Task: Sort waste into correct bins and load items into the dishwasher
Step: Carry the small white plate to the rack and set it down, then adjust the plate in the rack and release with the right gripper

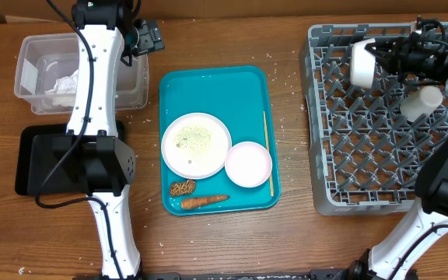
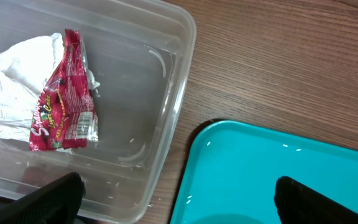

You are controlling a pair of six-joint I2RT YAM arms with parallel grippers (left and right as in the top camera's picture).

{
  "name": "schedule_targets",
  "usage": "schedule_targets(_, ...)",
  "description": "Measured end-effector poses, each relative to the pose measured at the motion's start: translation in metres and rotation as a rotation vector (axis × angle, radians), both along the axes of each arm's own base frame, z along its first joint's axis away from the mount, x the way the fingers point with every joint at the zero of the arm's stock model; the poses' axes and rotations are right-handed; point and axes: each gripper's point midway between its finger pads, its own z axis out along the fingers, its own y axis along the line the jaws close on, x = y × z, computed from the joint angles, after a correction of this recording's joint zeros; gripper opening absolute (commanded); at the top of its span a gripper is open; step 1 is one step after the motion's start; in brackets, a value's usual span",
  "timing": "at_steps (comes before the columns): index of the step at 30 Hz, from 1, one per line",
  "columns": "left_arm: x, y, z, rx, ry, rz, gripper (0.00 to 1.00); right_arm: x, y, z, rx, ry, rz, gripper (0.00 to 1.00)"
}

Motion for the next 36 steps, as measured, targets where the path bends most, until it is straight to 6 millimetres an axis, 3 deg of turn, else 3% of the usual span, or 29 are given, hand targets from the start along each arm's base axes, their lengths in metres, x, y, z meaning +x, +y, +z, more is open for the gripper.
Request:
schedule_targets(7, 0.0, 0.0, 0.0, 0.0, 0.0, 0.0, 1.0, 0.0, -0.011, -0.002, 0.018, 0.042, -0.046, 0.05)
schedule_targets(14, 0.0, 0.0, 0.0, 0.0, 0.0, 0.0, 1.0, -0.004, -0.052, -0.007, 0.006, 0.077, -0.148, 0.16)
schedule_targets(26, 0.0, 0.0, 0.0, 0.0, 0.0, 0.0, 1.0, -0.032, -0.111, -0.041, -0.132, 0.315, -0.355, 0.19)
schedule_targets(28, 0.0, 0.0, 0.0, 0.0, 0.0, 0.0, 1.0, -0.037, -0.125, -0.033, -0.171, 0.345, -0.396, 0.22)
schedule_targets(32, 0.0, 0.0, 0.0, 0.0, 0.0, 0.0, 1.0, -0.05, -0.158, 0.004, -0.302, 0.381, -0.494, 0.27)
schedule_targets(35, 0.0, 0.0, 0.0, 0.0, 0.0, 0.0, 1.0, -0.059, -0.171, 0.03, -0.408, 0.394, -0.548, 0.28)
schedule_targets(36, 0.0, 0.0, 0.0, 0.0, 0.0, 0.0, 1.0, -0.061, -0.171, 0.038, -0.439, 0.393, -0.553, 0.33)
